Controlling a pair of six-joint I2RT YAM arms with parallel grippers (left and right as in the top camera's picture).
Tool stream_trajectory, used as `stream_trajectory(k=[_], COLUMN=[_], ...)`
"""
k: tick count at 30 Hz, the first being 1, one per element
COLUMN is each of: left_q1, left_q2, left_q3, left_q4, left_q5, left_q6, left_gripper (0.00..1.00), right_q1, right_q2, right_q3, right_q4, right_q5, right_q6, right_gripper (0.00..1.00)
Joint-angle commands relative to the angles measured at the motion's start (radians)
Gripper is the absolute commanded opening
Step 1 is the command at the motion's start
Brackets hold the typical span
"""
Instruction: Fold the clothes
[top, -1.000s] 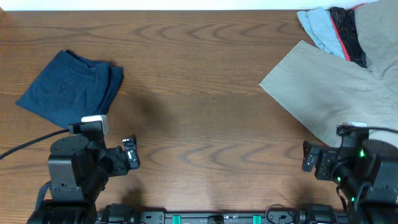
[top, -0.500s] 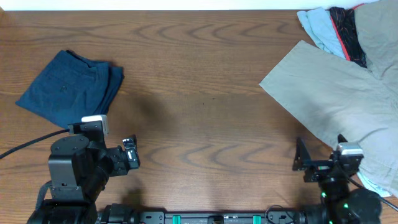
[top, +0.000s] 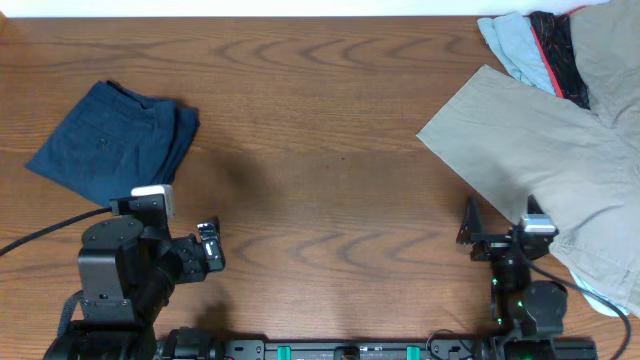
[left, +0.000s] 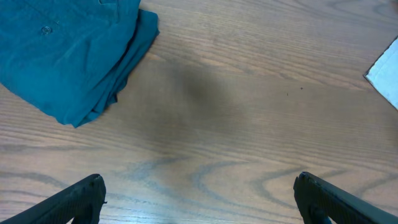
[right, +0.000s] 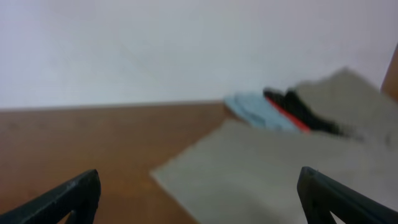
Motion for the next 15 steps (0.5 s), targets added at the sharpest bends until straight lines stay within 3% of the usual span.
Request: stream_trajectory(k=[1, 15], left_q1=[0.0, 0.0], left_q2=[-0.003, -0.003], left_q3=[-0.003, -0.003], left_q4=[0.004, 0.004], left_q5=[-0.011, -0.011], left_q6=[0.006, 0.006], left_gripper=[0.98, 0.98], right_q1=[0.008, 0.007], right_q2=[-0.006, -0.005], right_q3=[-0.002, -0.001], right_q4=[-0.031, -0.031], right_q5=[-0.037, -0.047], right_q6=[-0.008, -0.008], right_gripper=[0.99, 0.99])
